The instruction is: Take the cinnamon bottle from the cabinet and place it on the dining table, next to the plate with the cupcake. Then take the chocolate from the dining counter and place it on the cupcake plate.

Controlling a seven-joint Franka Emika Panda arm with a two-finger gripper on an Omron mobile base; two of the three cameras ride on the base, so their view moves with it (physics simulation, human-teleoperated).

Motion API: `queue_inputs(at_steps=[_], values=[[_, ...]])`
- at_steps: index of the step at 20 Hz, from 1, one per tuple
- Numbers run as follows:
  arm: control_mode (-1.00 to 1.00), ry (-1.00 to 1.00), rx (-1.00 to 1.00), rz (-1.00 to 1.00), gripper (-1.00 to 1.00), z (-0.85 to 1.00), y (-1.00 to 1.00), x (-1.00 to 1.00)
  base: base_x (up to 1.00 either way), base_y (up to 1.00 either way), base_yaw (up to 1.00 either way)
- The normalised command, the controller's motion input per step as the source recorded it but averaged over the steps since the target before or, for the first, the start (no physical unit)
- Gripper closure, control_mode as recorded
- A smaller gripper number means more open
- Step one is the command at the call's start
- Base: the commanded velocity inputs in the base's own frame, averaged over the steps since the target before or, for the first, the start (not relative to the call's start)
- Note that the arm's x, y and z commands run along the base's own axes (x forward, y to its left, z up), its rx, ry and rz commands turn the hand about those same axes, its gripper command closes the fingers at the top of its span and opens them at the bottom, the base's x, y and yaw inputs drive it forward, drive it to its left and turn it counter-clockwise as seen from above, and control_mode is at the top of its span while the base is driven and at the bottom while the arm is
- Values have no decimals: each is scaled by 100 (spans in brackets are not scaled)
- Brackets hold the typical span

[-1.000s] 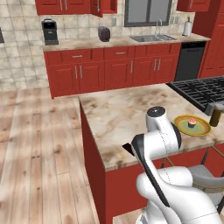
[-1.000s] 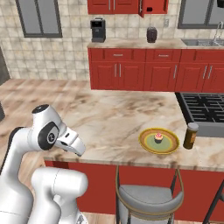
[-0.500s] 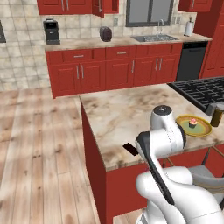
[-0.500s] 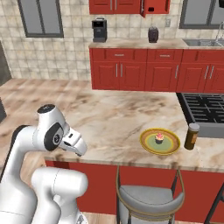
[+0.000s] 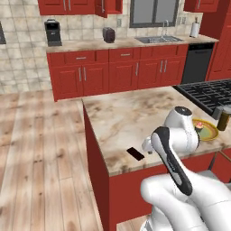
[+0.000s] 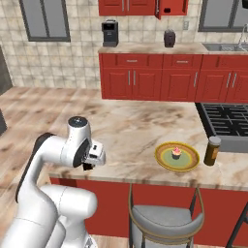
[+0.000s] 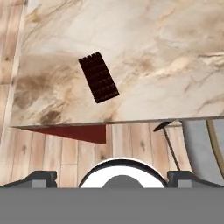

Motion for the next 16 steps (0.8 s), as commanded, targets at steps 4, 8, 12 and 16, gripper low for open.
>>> queue_inputs(at_steps=[4,8,12,16], values=[[-100,24,0,14,-100,-8,11,74,0,0,0],[-100,16,-4,10,-100,-14,26,63,0,0,0],[-100,3,-12,0,-100,-24,29,46,0,0,0],[-100,0,-18,2,-100,-38,14,36,0,0,0]])
